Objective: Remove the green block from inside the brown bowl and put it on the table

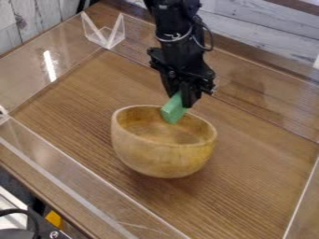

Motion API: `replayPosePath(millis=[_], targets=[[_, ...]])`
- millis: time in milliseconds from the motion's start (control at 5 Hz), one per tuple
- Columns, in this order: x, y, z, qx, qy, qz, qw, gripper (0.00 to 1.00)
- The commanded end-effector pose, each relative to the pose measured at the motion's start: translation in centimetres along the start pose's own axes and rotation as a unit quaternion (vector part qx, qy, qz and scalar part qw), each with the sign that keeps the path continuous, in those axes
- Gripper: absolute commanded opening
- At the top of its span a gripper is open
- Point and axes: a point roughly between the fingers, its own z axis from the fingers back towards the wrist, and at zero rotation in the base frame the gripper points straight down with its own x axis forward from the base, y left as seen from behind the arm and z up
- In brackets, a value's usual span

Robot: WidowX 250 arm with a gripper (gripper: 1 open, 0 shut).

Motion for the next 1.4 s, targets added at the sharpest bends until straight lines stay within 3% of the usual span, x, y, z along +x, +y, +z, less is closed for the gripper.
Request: replayPosePath(millis=[0, 600, 1200], targets=[[0.3, -0.5, 0.1, -0.001, -0.009, -0.018, 0.9998, 0.0], [0.2, -1.5, -1.2, -0.003, -0.01, -0.042, 0.9991, 0.0], [-0.5, -3.0, -2.2, -0.008, 0.001, -0.09, 0.9959, 0.0]])
